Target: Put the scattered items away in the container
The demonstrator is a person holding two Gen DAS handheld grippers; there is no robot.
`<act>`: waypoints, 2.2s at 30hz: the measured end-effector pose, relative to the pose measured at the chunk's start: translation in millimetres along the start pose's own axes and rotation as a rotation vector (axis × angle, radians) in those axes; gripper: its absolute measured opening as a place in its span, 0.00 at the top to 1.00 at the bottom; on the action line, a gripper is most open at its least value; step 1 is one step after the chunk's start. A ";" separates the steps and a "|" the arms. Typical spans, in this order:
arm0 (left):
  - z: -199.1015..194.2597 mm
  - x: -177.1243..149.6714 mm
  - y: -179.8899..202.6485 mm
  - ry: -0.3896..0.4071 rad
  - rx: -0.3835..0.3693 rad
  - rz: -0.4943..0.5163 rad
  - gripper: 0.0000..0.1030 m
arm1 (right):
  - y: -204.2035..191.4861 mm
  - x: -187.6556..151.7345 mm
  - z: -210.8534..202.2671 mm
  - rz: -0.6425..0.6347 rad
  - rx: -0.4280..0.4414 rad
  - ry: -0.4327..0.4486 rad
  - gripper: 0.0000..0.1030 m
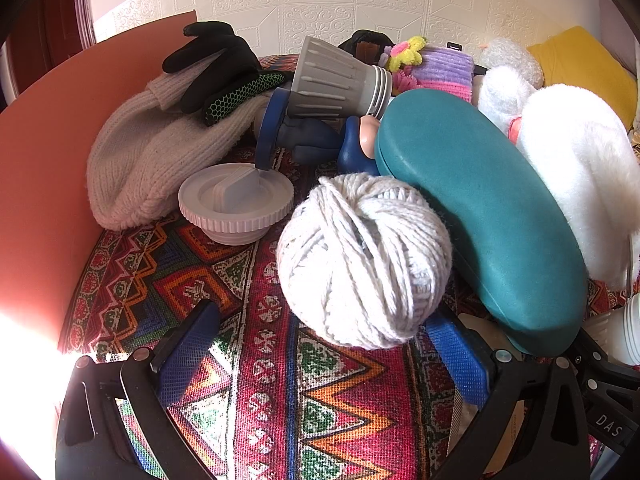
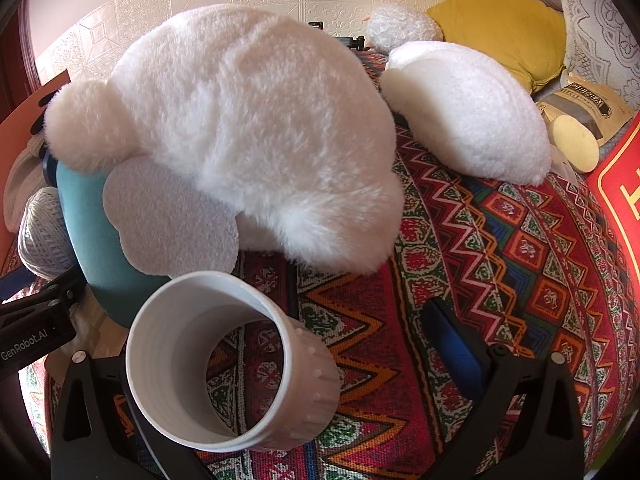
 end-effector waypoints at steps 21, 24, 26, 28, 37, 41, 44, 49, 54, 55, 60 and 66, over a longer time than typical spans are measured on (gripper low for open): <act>-17.3 -10.6 -18.0 -0.102 -0.166 0.057 0.00 | -0.2 1.4 2.3 0.001 -0.001 0.000 0.01; -41.3 -21.9 -32.7 -0.175 -0.279 -0.027 0.00 | 0.3 0.6 3.3 0.001 -0.004 -0.009 0.01; -59.6 -30.8 -40.6 -0.186 -0.369 -0.079 0.00 | 3.1 -5.9 -3.0 0.002 -0.003 -0.012 0.01; -77.8 -35.5 -53.0 -0.169 -0.392 -0.103 0.00 | 2.1 -10.5 -1.5 0.009 0.000 -0.020 0.01; -118.0 -30.2 -47.0 -0.044 -0.360 0.034 0.00 | 11.2 -29.3 -51.2 0.395 0.353 -0.072 0.01; -111.3 -30.6 -23.8 -0.068 -0.365 0.053 0.00 | 13.9 -26.9 -62.1 0.467 0.398 -0.064 0.02; -102.0 -28.7 -13.8 -0.071 -0.378 0.035 0.00 | 1.4 -34.6 -56.1 0.428 0.406 -0.055 0.18; -74.7 -7.4 3.9 -0.076 -0.338 0.093 0.00 | 2.9 -68.2 -49.0 0.271 0.349 -0.089 0.27; -45.0 9.3 5.6 -0.103 -0.296 0.121 0.00 | 1.9 -65.6 -30.2 0.223 0.339 -0.109 0.37; -40.7 12.9 3.6 -0.104 -0.286 0.118 0.00 | 2.1 -57.3 -16.3 0.205 0.340 -0.113 0.38; -21.7 23.3 -7.5 -0.144 -0.323 0.044 0.05 | -1.4 -58.2 -6.2 0.121 0.313 -0.146 0.44; -1.1 22.6 -7.4 -0.171 -0.313 0.040 0.05 | 0.5 -44.4 17.7 0.096 0.313 -0.168 0.41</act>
Point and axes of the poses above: each gripper's, at about its wrist camera, not at the fingertips, and z roughly the way its jaws point, y to its right, x to its top, the point moved 8 cm from there along z, roughly the way its jaws point, and after that the axes turned 7 degrees about x, right-handed, at the moved point
